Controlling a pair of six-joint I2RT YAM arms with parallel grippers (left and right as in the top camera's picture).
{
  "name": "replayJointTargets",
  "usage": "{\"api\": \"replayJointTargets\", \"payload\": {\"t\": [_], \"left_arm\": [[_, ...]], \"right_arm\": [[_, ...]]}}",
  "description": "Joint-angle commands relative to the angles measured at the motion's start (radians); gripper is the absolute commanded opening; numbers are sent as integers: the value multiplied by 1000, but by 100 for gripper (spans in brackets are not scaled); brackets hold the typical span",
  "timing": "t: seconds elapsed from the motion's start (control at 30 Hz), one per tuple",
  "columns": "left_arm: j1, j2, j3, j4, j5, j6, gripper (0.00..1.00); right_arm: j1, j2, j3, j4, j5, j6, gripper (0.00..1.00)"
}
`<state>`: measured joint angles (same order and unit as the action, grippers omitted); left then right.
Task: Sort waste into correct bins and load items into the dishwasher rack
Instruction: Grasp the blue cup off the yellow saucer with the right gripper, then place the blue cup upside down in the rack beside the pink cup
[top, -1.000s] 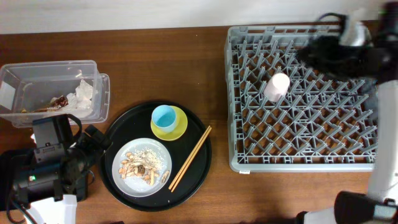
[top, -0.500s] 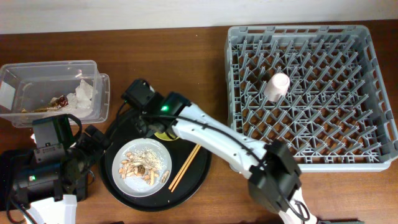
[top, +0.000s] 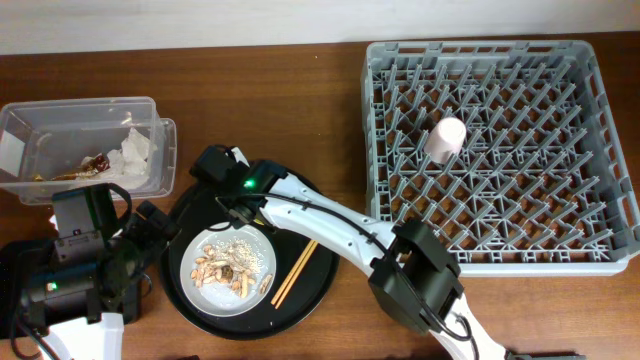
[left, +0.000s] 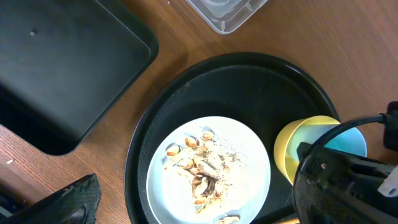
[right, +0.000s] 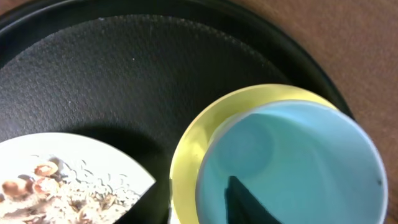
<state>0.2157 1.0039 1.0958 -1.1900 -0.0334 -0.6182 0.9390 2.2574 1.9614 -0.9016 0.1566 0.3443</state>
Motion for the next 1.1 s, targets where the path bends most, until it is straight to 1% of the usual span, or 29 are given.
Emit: {"api": "replayJointTargets", "payload": {"t": [0.0, 0.07, 0.1, 0.13, 0.17, 0.23, 0.3, 0.4, 0.43, 0.5, 0.57, 0.6, 0.63, 0.67, 0.77, 0.83, 0.9, 0.97, 1.0, 1.03, 1.07], "left_arm": [[5, -5, 6, -1, 4, 1, 99], [5, -5, 6, -1, 4, 1, 99], [5, -5, 6, -1, 4, 1, 99], [5, -5, 6, -1, 4, 1, 99], [5, -5, 6, -1, 4, 1, 99], [5, -5, 6, -1, 4, 1, 99], [5, -5, 6, -1, 4, 1, 99], [5, -5, 6, -1, 4, 1, 99], [5, -5, 6, -1, 4, 1, 99], [5, -5, 6, -1, 4, 1, 99], [5, -5, 6, -1, 4, 1, 99], [5, -5, 6, -1, 4, 1, 99], [5, -5, 6, -1, 4, 1, 99], [5, -5, 6, -1, 4, 1, 99], [5, -5, 6, -1, 4, 1, 99], [5, -5, 6, -1, 4, 1, 99], [5, -5, 6, -1, 4, 1, 99], [5, -5, 6, -1, 4, 1, 99], [5, -5, 6, -1, 4, 1, 99], [5, -5, 6, -1, 4, 1, 99], [5, -5, 6, -1, 4, 1, 99]], "right_arm": [[4, 4, 3, -3, 1, 13, 19], [4, 3, 5, -3, -8, 13, 11], [3, -5, 8, -3, -18, 13, 8], [3, -17, 14, -3, -17, 18, 8], [0, -31, 29, -11, -17, 18, 4], [-16, -53, 93, -63, -17, 18, 4], [-54, -64, 212, -176, -14, 59, 4], [-172, -75, 463, -422, -21, 116, 4], [-210, -77, 529, -477, -31, 118, 4], [-325, -86, 692, -612, -95, 117, 4], [-429, -90, 790, -720, -169, 117, 4], [-527, -90, 838, -797, -238, 110, 4], [-581, -95, 835, -797, -345, 17, 4], [-670, -96, 833, -797, -487, -47, 4], [-873, -96, 786, -797, -808, -114, 4], [-945, -109, 725, -797, -918, -167, 4], [-969, -157, 610, -797, -924, -233, 4], [-977, -214, 456, -797, -919, -333, 4], [-998, -228, 372, -797, -913, -360, 4], [-1016, -229, 326, -797, -919, -361, 4], [-1044, -229, 264, -797, -964, -393, 4]]}}
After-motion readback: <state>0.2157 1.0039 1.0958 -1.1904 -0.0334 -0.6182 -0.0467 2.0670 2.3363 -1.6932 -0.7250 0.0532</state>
